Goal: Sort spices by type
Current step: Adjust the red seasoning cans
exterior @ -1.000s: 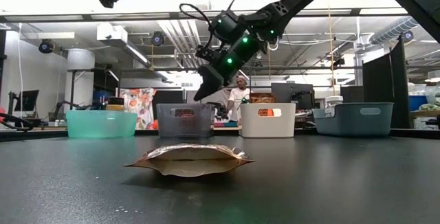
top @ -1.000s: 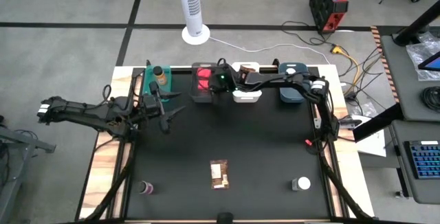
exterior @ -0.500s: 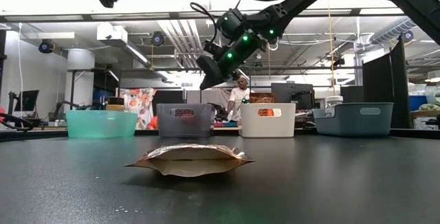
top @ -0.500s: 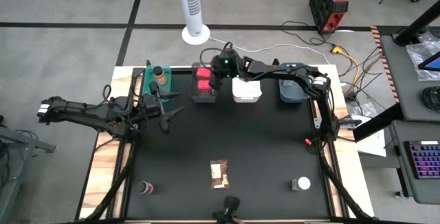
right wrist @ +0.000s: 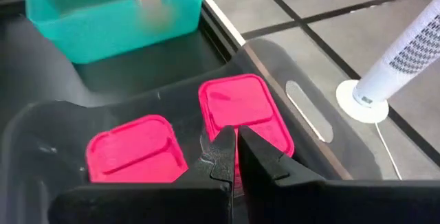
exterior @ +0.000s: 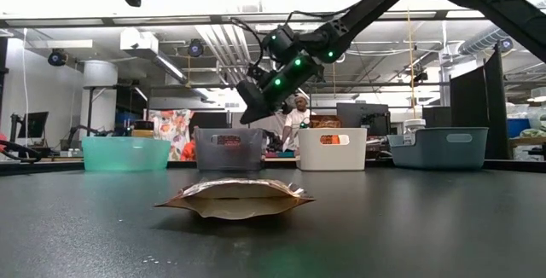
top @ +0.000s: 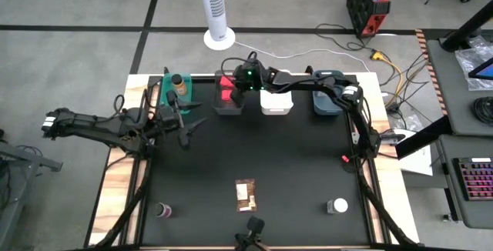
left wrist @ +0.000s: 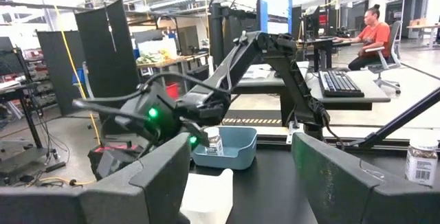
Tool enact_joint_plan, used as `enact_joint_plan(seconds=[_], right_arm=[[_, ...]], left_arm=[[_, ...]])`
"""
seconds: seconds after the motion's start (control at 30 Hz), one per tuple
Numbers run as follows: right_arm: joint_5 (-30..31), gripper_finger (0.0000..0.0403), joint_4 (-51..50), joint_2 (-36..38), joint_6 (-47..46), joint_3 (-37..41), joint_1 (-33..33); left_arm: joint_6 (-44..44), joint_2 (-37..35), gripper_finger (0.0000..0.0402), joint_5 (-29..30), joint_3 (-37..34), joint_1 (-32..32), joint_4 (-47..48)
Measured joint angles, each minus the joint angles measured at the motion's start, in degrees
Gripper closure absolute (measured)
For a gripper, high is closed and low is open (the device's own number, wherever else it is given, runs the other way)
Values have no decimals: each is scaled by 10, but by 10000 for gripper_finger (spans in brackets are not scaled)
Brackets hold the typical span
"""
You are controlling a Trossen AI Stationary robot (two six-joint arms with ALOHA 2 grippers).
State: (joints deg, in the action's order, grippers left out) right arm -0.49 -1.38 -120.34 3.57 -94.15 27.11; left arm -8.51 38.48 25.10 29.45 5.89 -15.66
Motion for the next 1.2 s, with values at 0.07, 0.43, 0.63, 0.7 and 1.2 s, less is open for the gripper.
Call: enact_joint_plan(seconds=[0.07, 0.43, 0.63, 0.7, 1.2], right_arm=[[0, 394, 0, -7, 0, -3, 0], [0, 394, -26, -13, 16, -3, 2], [1, 394, -34, -13, 20, -3, 5], [5, 394, -39, -13, 24, -4, 5], [19, 394, -41, -12, 43, -4, 10]], left_arm=[[0, 0, 164, 0, 0, 0, 0], [0, 0, 164, 0, 0, 0, 2], [0, 0, 164, 0, 0, 0, 2], [0, 0, 164, 0, 0, 0, 2], [0, 0, 164, 0, 0, 0, 3]])
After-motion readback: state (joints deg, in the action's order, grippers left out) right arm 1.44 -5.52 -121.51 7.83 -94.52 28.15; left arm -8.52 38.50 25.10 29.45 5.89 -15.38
